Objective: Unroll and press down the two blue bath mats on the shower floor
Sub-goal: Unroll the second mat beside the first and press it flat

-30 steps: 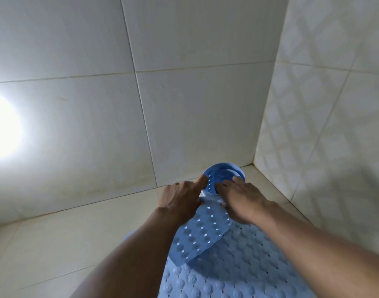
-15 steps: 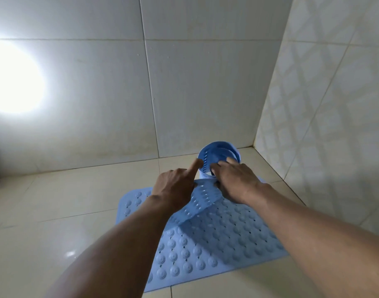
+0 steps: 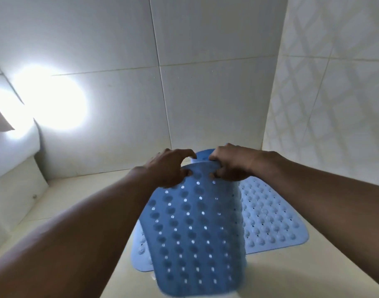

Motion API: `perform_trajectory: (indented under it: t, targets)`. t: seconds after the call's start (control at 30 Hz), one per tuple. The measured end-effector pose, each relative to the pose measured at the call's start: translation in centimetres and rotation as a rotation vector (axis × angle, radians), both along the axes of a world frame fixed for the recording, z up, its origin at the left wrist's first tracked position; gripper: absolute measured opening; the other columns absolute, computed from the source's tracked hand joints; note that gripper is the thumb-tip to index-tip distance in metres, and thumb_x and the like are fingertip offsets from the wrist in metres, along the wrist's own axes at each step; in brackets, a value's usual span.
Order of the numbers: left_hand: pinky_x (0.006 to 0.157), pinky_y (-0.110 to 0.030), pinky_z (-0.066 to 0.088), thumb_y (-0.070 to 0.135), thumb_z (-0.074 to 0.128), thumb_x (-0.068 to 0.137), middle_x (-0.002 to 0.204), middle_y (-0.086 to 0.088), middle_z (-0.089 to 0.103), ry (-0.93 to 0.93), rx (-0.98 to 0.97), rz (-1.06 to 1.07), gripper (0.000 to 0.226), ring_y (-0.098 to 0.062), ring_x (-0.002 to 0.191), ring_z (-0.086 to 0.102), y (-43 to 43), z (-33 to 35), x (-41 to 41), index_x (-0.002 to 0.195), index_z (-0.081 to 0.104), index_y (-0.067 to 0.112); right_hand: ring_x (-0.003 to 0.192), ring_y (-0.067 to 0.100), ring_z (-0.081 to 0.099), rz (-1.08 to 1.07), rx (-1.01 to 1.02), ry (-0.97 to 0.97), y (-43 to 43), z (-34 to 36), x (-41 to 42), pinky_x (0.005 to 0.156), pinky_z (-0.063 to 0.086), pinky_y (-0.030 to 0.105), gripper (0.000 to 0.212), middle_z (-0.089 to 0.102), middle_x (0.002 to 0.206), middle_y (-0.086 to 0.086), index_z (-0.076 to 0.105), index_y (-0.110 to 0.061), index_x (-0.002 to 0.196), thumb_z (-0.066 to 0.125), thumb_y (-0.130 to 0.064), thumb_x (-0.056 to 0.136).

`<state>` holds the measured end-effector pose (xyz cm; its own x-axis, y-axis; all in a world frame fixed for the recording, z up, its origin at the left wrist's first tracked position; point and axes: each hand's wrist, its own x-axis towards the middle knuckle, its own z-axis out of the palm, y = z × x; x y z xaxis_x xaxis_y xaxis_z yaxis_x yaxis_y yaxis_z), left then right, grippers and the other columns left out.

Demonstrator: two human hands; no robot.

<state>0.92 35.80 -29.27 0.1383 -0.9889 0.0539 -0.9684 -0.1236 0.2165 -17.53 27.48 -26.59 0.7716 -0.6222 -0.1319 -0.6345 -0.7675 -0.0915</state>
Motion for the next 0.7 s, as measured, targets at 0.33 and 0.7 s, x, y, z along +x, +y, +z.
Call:
perform_trajectory:
  t: [0.33,0.7]
  targets:
    - [0.107,-0.04,0.043,0.042,0.071,0.091,0.153,0.001,0.046,0.026,0.582,0.064,0.054,-0.024,0.133,0.051,4.1,-6.2,-1.4,0.142,0.051,0.041,0.079,0.037,0.076,-0.052,0.394,0.299,5.1,-7.6,1.3,0.07,0.065,0.045,0.041,0.068,0.11,0.013,0.066,-0.009,0.112,0.067,-0.044,0.091]
    - [0.1,-0.042,0.047,0.044,0.059,0.097,0.144,-0.008,0.055,0.193,0.509,0.273,0.043,-0.031,0.128,0.055,10.7,-24.3,-1.2,0.139,0.051,0.041,0.102,0.023,0.058,-0.075,0.47,0.028,8.3,-23.6,0.8,0.089,0.049,0.039,0.041,0.061,0.123,0.004,0.054,-0.021,0.114,0.068,-0.046,0.085]
